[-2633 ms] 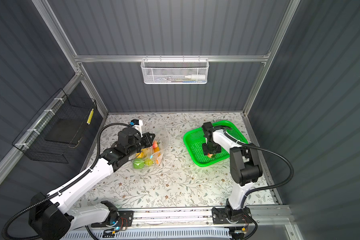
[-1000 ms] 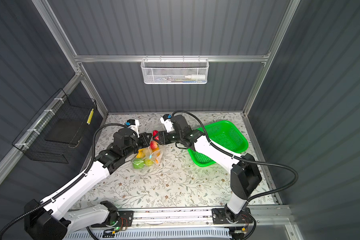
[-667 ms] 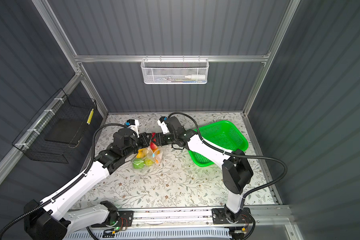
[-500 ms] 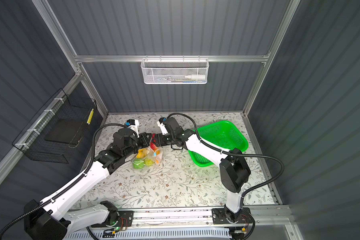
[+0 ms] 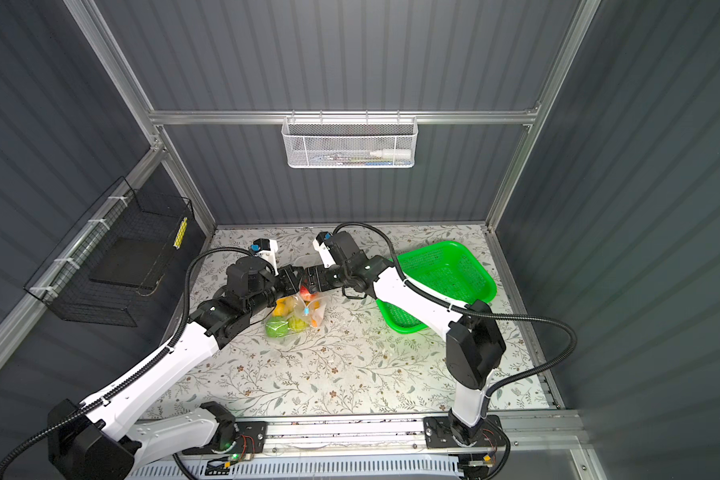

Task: Place the food in the zip-top bag and seal the zipper
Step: 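Open the right gripper to release the strawberry into the bag, then move the right gripper to the bag's open edge beside the left gripper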

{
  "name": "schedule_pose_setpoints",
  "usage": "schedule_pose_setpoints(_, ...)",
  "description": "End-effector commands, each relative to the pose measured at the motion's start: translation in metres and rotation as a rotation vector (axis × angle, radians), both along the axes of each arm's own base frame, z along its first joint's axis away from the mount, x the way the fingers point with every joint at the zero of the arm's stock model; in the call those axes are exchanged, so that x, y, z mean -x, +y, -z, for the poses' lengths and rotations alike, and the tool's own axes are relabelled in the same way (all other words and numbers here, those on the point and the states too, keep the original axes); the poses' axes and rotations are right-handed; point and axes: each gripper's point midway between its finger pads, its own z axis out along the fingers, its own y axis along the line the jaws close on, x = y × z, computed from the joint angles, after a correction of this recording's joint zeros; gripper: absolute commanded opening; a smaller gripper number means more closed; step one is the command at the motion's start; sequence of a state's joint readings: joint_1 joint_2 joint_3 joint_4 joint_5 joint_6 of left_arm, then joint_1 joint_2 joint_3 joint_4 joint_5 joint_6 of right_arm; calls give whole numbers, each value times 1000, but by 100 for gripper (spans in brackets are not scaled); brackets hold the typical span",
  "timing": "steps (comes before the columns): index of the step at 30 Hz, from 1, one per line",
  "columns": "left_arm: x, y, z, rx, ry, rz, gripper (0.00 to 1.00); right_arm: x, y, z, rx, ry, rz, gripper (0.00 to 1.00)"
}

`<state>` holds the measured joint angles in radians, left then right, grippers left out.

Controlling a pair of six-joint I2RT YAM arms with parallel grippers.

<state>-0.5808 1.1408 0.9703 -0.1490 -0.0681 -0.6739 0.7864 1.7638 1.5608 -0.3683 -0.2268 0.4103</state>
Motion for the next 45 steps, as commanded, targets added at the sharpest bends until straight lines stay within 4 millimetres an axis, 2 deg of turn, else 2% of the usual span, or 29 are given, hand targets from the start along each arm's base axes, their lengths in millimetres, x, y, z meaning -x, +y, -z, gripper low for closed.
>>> schedule_pose_setpoints(1,2,2,-16,14,-28,-2,0,3,-6,-50,-65,-101,-2,83)
schedule_pose_setpoints(5,3,2,-15,16,-25,-2,0,2,-27,-72,-72,-162,48,84)
schedule_pose_setpoints(8,2,2,-16,19,-26,-3,0,-3,-47,-76,-59,-190,107,85)
schedule_pose_setpoints(14,2,0,-16,24,-23,4,0,-11,-74,-47,-4,-130,185,81)
schedule_pose_setpoints(19,2,-3,-14,29,-16,15,0,-10,-64,-30,-6,-97,142,71)
schedule_pose_setpoints(25,2,-5,-12,27,-9,26,0,-31,-48,-12,41,-77,126,55)
schedule_pose_setpoints(27,3,-3,-13,23,-12,21,0,-37,-43,-7,52,-72,116,48)
schedule_pose_setpoints(28,3,-2,-12,21,-13,17,0,-43,-41,-7,56,-78,123,43)
schedule_pose_setpoints(31,4,1,-13,15,-17,6,0,-43,-43,-1,92,-50,114,24)
schedule_pose_setpoints(34,3,4,-9,2,-12,-9,0,-36,-45,-11,69,-62,98,5)
schedule_pose_setpoints(35,3,5,-8,0,-10,-14,0,-32,-46,-14,60,-65,87,3)
schedule_pose_setpoints(40,-3,3,-11,-19,-15,-15,0,-10,-57,-22,64,-33,71,0)
schedule_pose_setpoints(45,-10,-7,-39,-21,-82,24,0,19,-72,-37,37,-21,76,1)
